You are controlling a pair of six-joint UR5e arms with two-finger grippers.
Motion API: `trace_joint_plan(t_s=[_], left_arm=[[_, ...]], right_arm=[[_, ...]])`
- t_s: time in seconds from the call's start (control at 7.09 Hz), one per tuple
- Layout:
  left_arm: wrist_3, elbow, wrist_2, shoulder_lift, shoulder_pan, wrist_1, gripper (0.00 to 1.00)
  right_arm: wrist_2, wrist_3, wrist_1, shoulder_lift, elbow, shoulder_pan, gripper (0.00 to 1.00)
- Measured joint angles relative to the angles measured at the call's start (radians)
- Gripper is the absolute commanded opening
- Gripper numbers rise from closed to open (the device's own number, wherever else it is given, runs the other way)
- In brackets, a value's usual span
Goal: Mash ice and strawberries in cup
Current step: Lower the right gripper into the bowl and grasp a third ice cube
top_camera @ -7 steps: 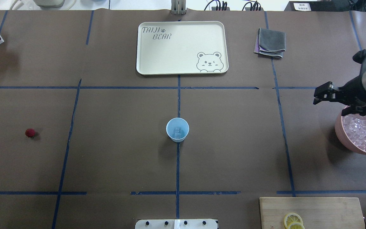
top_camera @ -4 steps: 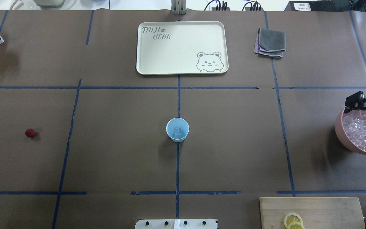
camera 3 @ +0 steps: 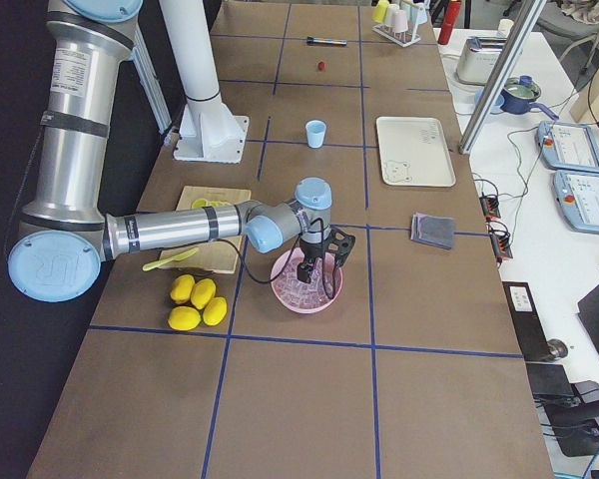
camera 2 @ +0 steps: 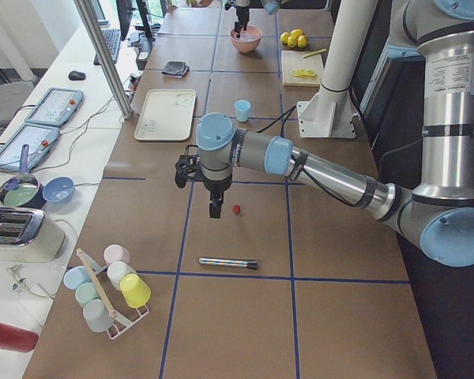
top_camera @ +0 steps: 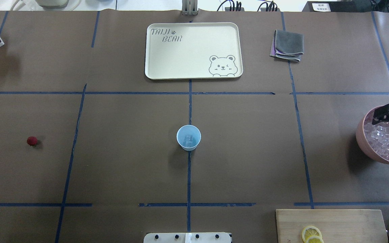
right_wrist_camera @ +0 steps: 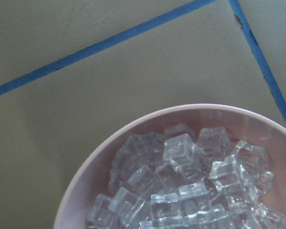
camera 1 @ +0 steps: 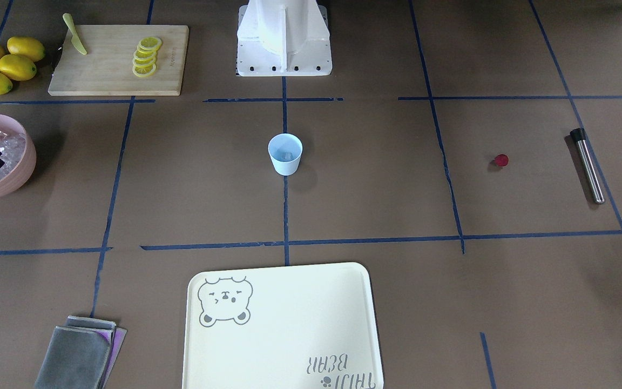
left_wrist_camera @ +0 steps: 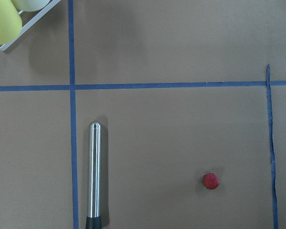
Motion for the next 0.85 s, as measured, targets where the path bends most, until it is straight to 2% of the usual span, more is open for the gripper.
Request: trace_joint_plan(t_s=[0.28,0.56,0.85], left_arm=[[-0.001,-0.001,-0.001,0.0,0.0,-0.001,1.0],[-0.001,-0.002,-0.001,0.0,0.0,-0.001,1.0],[-0.001,-0.002,-0.001,0.0,0.0,-0.001,1.0]], right_arm=[[0.016,0.001,0.007,-0.014,0.0,-0.002,0.8],[0.066,0.0,0.009,-0.025,0.015,-0.003,0.79],[0.076,-0.005,0.009,-0.031,0.013,-0.006,0.79]])
